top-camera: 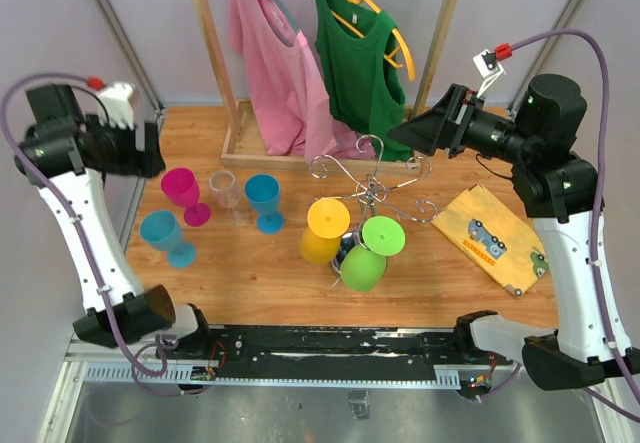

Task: Take the wine glass off the wine glass rack
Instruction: Place the wine glass at the center of the board, then pick up the wine glass from the wine rack.

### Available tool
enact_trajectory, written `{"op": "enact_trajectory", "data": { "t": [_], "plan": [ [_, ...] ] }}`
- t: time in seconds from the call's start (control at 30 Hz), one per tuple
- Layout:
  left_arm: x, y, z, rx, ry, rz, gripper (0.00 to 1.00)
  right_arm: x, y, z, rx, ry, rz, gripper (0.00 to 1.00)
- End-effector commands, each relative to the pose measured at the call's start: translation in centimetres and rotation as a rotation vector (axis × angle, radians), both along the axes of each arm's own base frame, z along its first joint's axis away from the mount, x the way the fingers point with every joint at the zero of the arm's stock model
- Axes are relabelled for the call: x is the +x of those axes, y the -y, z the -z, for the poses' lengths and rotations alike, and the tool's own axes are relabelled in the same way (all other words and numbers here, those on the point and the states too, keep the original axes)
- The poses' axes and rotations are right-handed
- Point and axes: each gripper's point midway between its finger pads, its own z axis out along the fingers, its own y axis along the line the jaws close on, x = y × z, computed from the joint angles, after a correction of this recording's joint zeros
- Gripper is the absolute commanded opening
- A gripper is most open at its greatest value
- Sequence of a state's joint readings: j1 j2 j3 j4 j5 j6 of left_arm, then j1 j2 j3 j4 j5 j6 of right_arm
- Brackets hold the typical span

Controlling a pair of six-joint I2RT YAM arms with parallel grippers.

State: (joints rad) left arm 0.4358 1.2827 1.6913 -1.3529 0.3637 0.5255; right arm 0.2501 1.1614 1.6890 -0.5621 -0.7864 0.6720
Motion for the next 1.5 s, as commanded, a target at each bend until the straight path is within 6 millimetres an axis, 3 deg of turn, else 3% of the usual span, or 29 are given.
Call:
{"op": "enact_trajectory", "data": {
  "t": [0.0, 0.1, 0.2, 0.33, 0.43, 0.57, 0.77, 1.03, 1.17, 1.37, 1.47],
  "plan": [
    [4.3, 2.9, -10.5, -0.22, 0.268, -0.018, 0.85, 1.9, 2.0, 1.3, -0.027, -0.05, 0.111, 0.99],
    [6.5, 6.2, -13.7, -0.46, 0.3, 0.051, 0.84, 3.8, 5.0, 2.4, -0.005, -0.111, 0.222, 0.98],
    [8.2, 9.7, -13.8, -0.626, 0.232, 0.138, 0.85, 5.1, 9.9, 2.7, 0.045, -0.153, 0.365, 0.99],
    [8.0, 15.3, -13.7, -0.716, 0.164, 0.297, 0.86, 4.7, 15.1, 3.6, 0.092, -0.195, 0.522, 0.99],
    [6.9, 19.5, -13.5, -0.789, 0.082, 0.425, 0.86, 3.9, 16.6, 5.2, 0.079, -0.241, 0.599, 0.99],
    [4.5, 23.3, -12.4, -0.869, -0.036, 0.546, 0.84, 2.4, 16.6, 7.1, 0.054, -0.283, 0.649, 0.99],
    [0.5, 26.5, -8.0, -0.928, -0.25, 0.61, 0.82, 0.2, 16.4, 8.4, 0.002, -0.319, 0.687, 0.99],
    [-4.7, 28.0, -4.2, -0.947, -0.375, 0.589, 0.8, -0.7, 16.0, 9.7, -0.018, -0.365, 0.669, 0.98],
    [-5.5, 28.7, -5.0, -0.999, -0.243, 0.538, 0.78, -1.3, 15.7, 10.4, -0.026, -0.389, 0.66, 0.99],
    [-5.0, 28.6, -4.9, -1.025, -0.148, 0.478, 0.78, -2.1, 15.2, 11.3, -0.026, -0.419, 0.645, 0.99],
    [-5.0, 28.4, -6.0, -1.038, -0.091, 0.461, 0.78, -2.4, 15.0, 11.3, -0.017, -0.422, 0.64, 0.99]
  ]
}}
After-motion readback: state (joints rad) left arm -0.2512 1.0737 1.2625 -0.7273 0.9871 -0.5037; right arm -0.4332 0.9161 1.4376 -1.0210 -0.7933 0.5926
